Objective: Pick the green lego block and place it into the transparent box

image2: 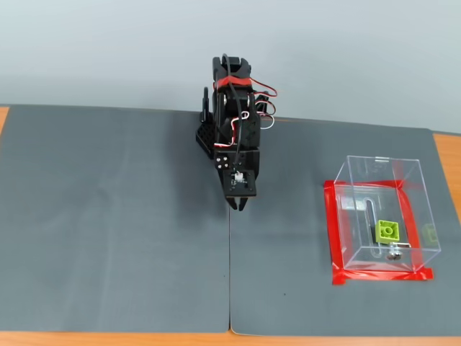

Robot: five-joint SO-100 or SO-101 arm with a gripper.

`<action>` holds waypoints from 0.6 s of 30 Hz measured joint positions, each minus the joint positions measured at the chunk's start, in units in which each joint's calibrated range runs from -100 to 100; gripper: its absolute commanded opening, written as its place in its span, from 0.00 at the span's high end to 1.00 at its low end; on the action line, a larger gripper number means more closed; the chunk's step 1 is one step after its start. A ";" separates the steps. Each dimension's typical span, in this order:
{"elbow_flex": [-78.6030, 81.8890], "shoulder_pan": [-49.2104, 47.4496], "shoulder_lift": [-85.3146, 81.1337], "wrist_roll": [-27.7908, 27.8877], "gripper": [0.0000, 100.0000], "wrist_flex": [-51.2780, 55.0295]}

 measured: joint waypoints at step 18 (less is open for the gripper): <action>1.53 1.25 -0.08 -0.05 0.98 -0.17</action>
